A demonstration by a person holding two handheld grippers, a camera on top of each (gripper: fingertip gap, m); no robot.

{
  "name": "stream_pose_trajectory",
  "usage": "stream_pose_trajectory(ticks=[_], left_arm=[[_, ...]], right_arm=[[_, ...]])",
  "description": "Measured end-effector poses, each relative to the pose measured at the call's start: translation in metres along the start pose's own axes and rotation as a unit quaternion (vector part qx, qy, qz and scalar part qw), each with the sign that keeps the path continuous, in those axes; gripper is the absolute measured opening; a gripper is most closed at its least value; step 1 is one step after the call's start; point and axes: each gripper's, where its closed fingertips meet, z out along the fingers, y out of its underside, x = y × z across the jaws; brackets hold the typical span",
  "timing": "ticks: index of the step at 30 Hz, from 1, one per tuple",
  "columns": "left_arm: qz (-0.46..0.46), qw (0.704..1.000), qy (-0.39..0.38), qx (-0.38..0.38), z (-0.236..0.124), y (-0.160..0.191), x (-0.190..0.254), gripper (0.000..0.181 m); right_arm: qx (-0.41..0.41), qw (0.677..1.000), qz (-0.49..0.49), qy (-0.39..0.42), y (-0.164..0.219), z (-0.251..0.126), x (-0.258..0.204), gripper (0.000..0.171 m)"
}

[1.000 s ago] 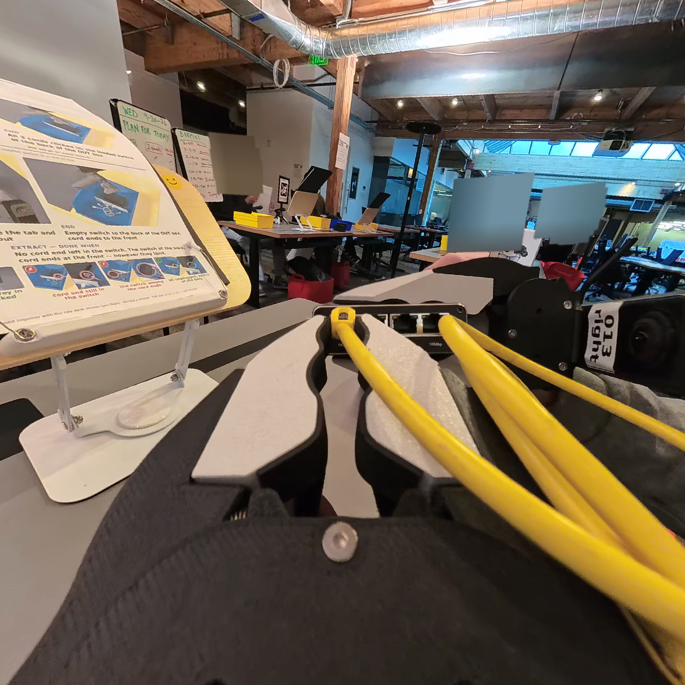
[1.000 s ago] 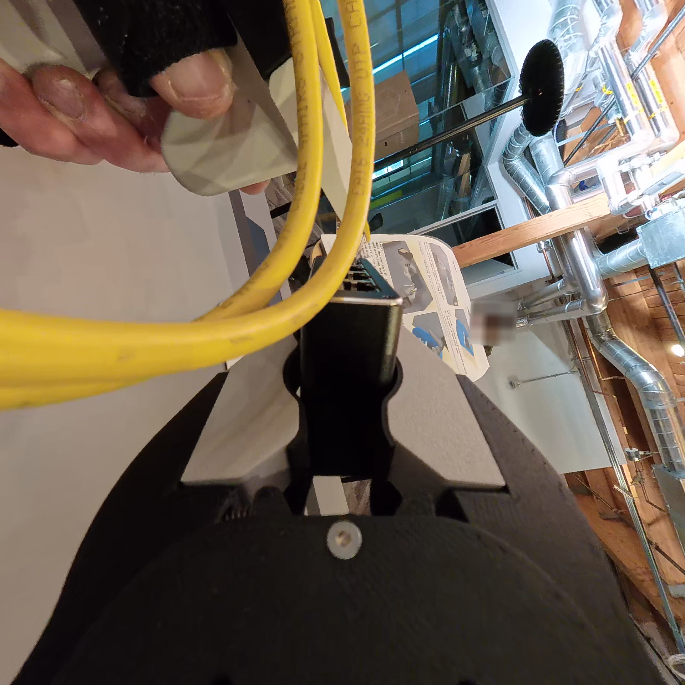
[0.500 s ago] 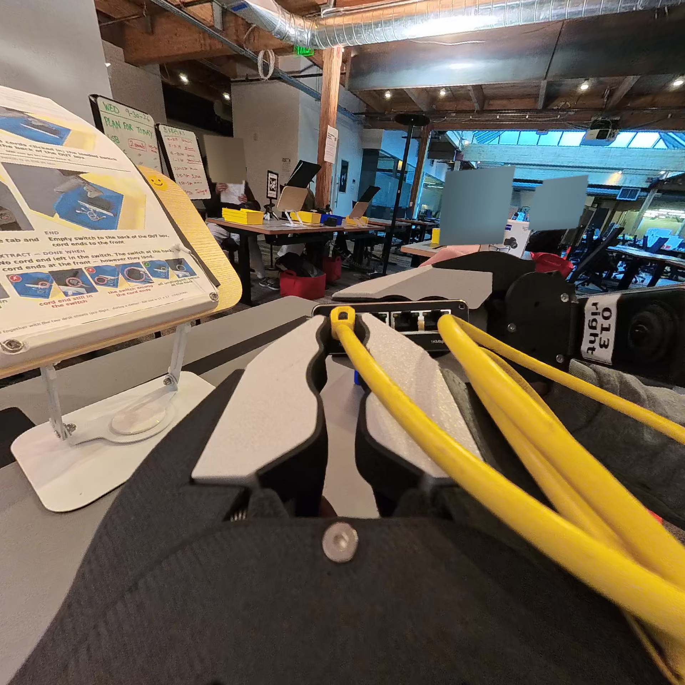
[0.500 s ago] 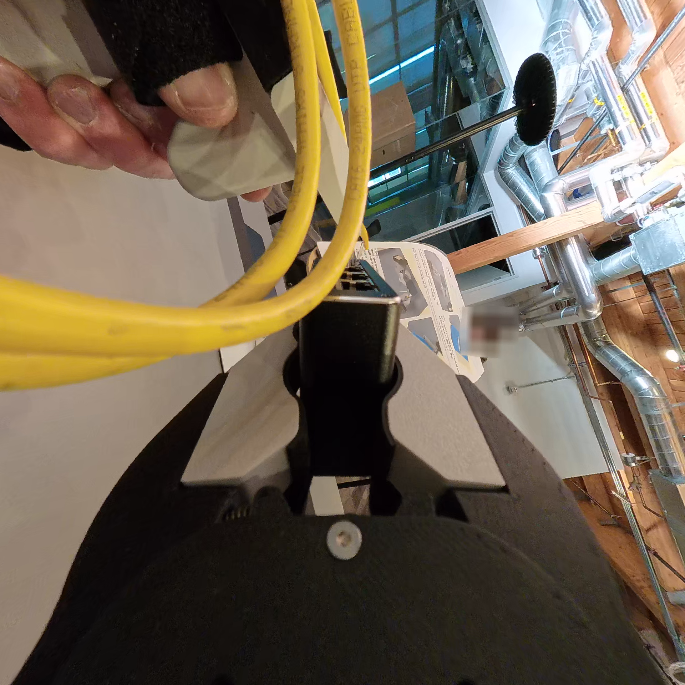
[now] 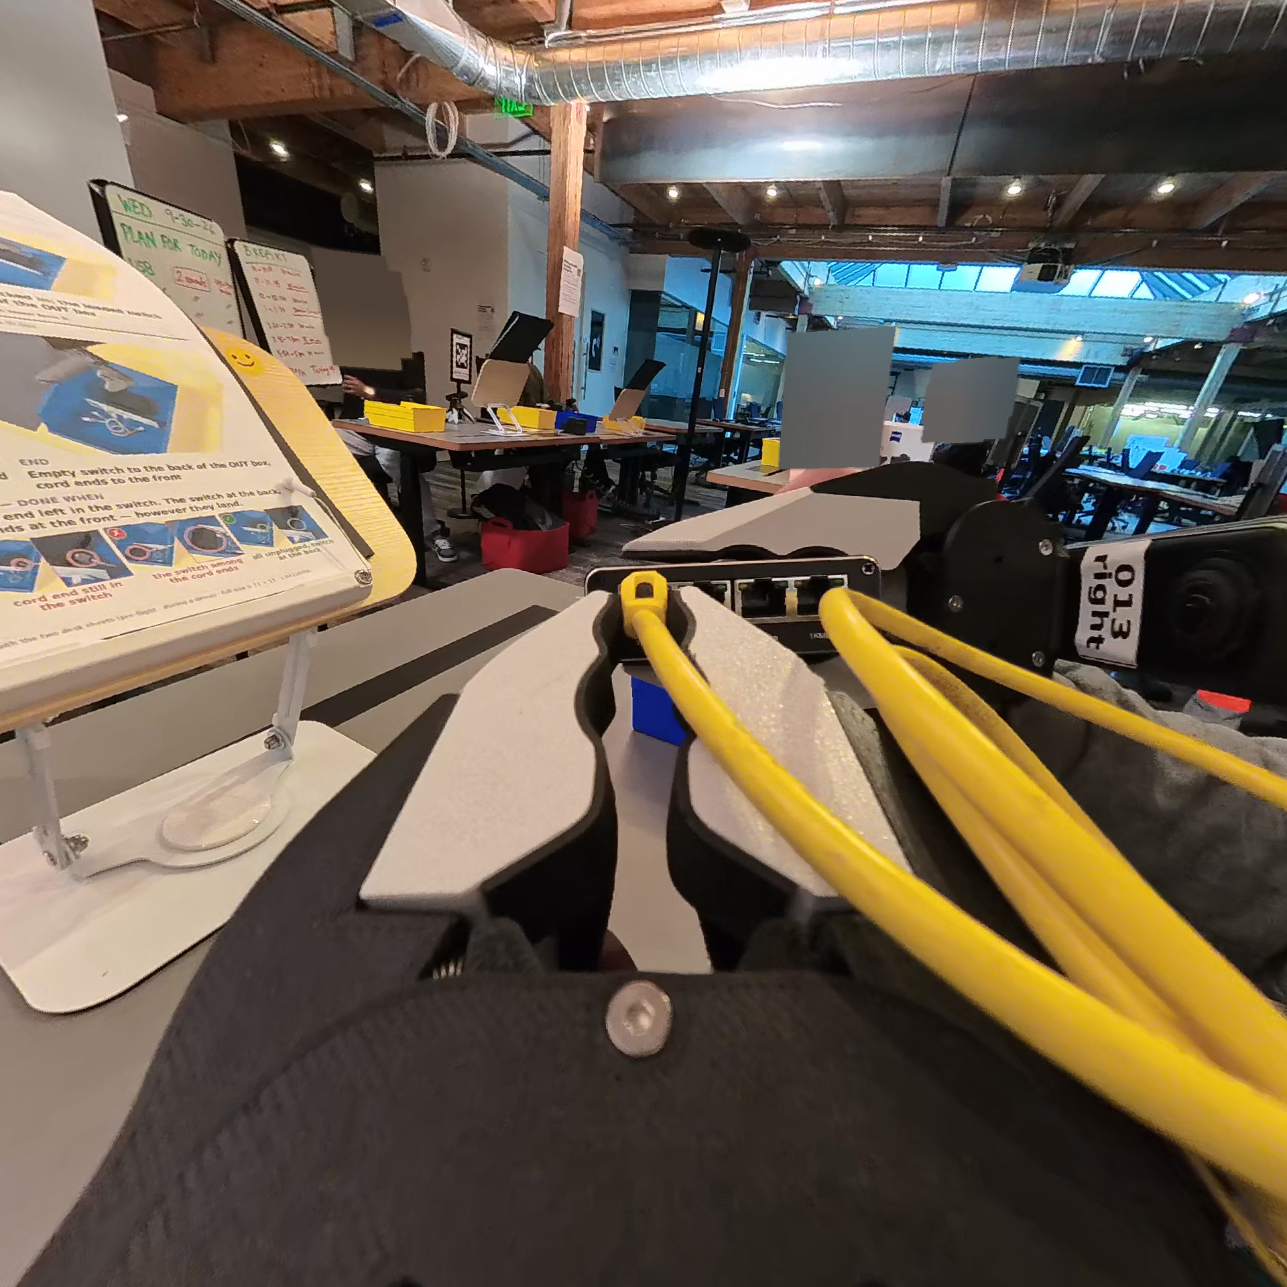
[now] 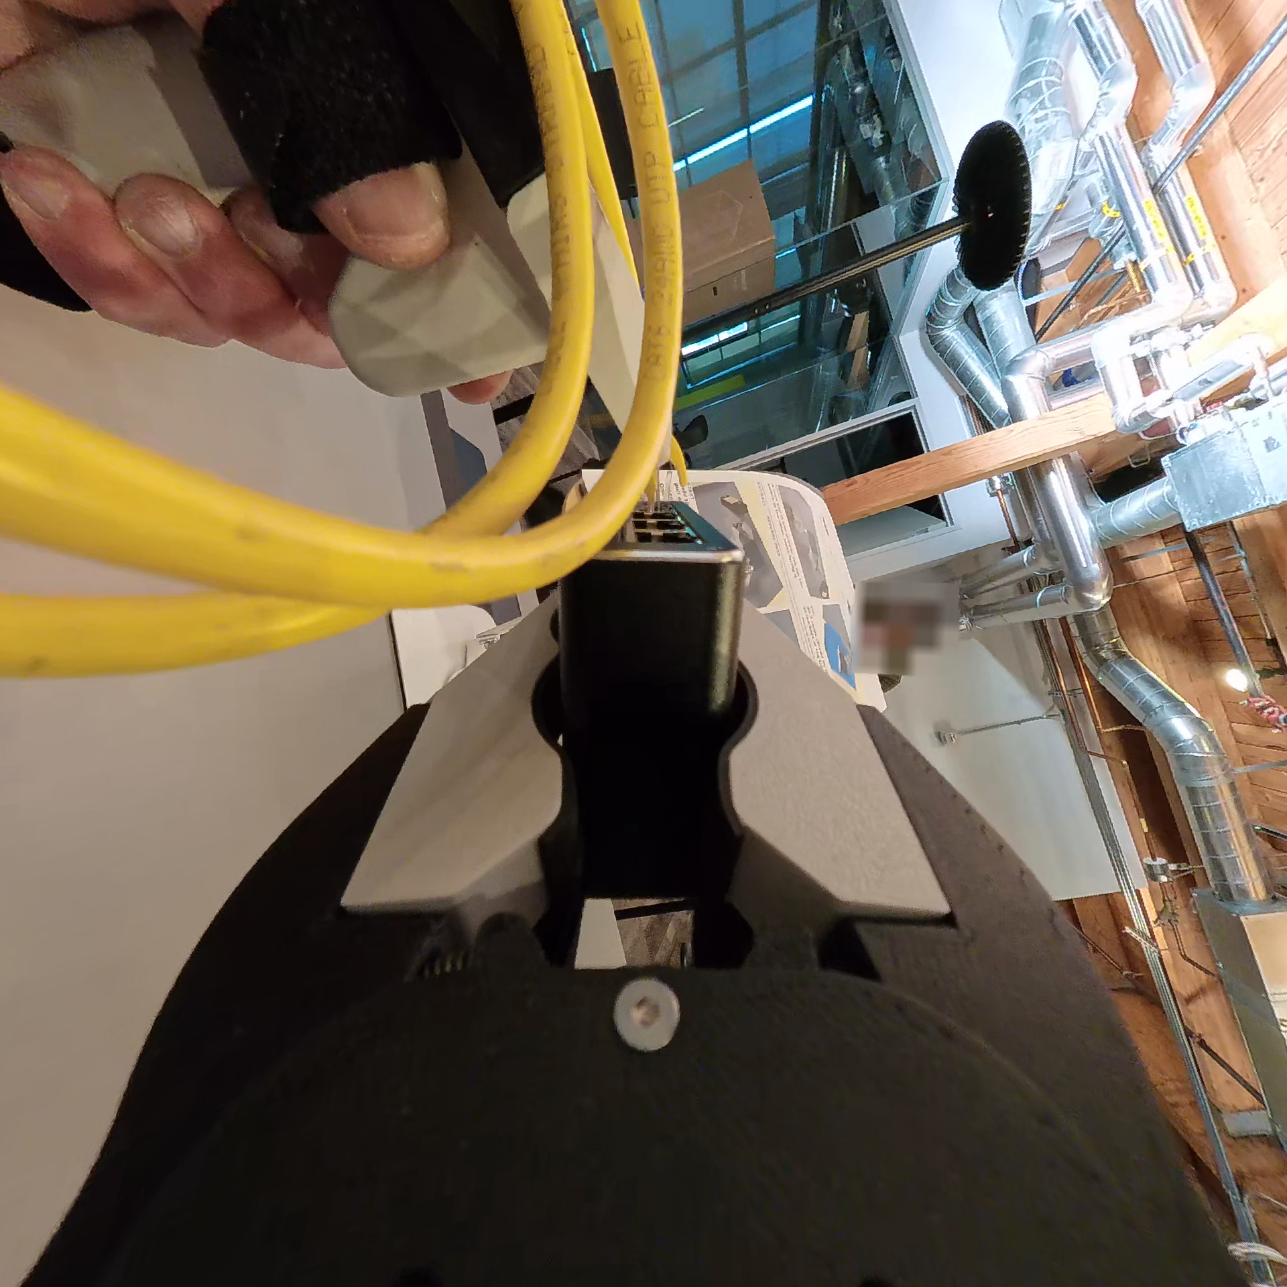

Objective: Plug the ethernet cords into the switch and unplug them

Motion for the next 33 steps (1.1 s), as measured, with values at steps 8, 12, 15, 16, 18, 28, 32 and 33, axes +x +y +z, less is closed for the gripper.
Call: stream_pose_trajectory(ticks=[8,12,15,16,18,28,32,33], left_arm=[[-0.005,1.0,0.01,0.006,0.0,-0.003,0.003,0.013],[-0.005,1.0,0.012,0.011,-0.001,-0.004,0.004,0.013],[-0.007,1.0,0.013,0.022,-0.001,-0.006,0.005,0.013],[-0.008,1.0,0.015,0.022,-0.002,-0.006,0.005,0.013],[-0.007,1.0,0.019,0.021,-0.002,-0.006,0.006,0.012],[-0.017,0.999,0.043,0.022,-0.005,-0.01,0.01,0.013],[-0.019,0.998,0.05,0.022,-0.005,-0.012,0.011,0.013],[-0.019,0.998,0.053,0.021,-0.006,-0.012,0.011,0.018]], right_arm=[[0.006,1.0,0.004,-0.002,-0.005,-0.003,0.001,0.032],[0.007,1.0,0.004,-0.003,-0.008,-0.003,0.002,0.032],[0.009,1.0,0.003,-0.001,-0.011,-0.004,0.002,0.032],[0.009,1.0,0.002,0.001,-0.012,-0.005,0.002,0.032],[0.015,1.0,0.007,0.001,-0.016,-0.005,0.002,0.032],[0.028,1.0,0.007,0.001,-0.026,-0.009,0.002,0.032],[0.035,0.999,0.017,-0.001,-0.028,-0.009,0.002,0.032],[0.037,0.999,0.02,-0.003,-0.028,-0.01,0.002,0.032]])
